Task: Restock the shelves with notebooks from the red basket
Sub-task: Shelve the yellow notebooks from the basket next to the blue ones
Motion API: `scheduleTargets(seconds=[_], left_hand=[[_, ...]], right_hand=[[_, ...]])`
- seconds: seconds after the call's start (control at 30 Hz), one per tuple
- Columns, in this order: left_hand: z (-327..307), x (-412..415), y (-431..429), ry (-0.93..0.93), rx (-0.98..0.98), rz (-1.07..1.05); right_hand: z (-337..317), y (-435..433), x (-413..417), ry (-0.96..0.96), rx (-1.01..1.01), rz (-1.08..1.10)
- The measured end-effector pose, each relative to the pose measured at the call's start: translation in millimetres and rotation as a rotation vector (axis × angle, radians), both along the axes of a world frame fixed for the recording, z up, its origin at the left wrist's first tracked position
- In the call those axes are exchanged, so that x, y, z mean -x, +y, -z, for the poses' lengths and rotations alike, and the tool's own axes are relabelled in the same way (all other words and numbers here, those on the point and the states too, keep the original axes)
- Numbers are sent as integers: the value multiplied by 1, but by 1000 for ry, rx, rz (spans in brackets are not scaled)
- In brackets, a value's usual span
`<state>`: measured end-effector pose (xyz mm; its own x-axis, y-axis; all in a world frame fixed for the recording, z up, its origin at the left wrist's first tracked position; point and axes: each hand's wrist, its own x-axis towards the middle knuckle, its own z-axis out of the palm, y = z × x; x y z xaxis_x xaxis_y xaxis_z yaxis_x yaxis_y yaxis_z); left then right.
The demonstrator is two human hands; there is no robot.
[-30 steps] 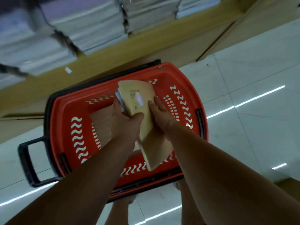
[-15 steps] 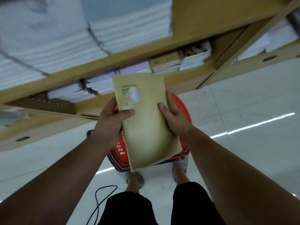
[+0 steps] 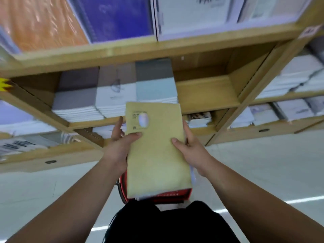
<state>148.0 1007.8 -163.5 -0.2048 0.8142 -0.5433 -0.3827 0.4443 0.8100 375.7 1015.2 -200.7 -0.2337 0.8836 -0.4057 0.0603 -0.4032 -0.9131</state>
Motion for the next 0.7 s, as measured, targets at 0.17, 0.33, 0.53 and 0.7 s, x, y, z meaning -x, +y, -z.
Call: scheduleTargets(seconds=[0.17, 0.33, 0.53, 0.7], left_hand=[[-16, -19, 19, 54, -126, 130], [-19, -34, 54, 121, -147, 294], [-16, -67, 86, 99, -53, 428], [4, -115, 110, 104, -2, 418]], right_hand=[[-18, 18, -8, 15, 20, 111], [-29, 30, -23, -35, -25, 146], [-25, 40, -62, 44, -20, 231], [-8, 77, -114, 78, 44, 290]])
